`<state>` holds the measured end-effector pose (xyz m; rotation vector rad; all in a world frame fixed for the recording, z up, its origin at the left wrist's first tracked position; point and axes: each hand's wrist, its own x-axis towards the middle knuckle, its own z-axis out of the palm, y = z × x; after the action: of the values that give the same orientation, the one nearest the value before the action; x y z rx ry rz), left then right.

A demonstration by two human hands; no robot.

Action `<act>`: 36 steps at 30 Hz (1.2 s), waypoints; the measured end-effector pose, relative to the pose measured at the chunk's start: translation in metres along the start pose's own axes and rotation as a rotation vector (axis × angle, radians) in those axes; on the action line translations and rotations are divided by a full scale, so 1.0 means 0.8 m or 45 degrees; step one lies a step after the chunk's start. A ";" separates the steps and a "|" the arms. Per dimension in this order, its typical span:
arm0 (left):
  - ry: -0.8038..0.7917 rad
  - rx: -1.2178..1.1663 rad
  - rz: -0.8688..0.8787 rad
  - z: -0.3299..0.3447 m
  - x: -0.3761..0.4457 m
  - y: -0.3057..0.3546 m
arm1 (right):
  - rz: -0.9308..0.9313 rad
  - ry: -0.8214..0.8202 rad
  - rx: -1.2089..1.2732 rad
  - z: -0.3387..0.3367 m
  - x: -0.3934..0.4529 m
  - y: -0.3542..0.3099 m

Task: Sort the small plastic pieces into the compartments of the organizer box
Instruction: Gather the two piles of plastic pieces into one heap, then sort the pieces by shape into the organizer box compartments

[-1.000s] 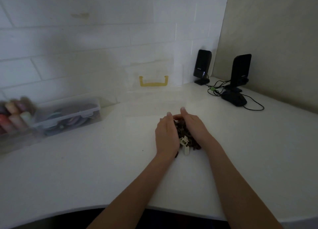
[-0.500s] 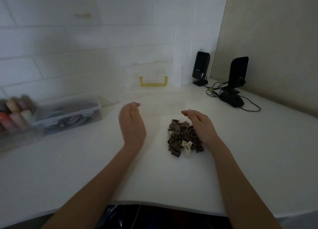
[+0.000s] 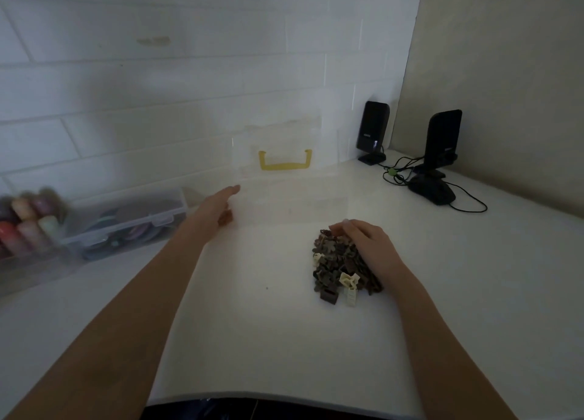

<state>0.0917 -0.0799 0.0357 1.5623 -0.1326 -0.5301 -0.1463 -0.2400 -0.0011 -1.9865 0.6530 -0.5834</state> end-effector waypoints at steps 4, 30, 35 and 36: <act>0.042 0.159 0.004 0.003 0.002 -0.002 | -0.008 -0.055 -0.006 -0.001 -0.001 -0.003; 0.015 -0.088 0.684 -0.012 -0.090 -0.074 | -0.332 -0.332 -0.460 0.001 -0.033 -0.040; 0.087 0.037 0.758 -0.006 -0.091 -0.072 | -0.386 -0.481 -0.908 0.013 -0.065 -0.035; 0.088 0.067 0.789 -0.006 -0.091 -0.072 | -0.404 -0.419 -0.893 0.015 -0.065 -0.034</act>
<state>0.0156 -0.0419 -0.0018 1.4898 -0.5591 0.0154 -0.1718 -0.1870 0.0104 -2.7974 0.3567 -0.1980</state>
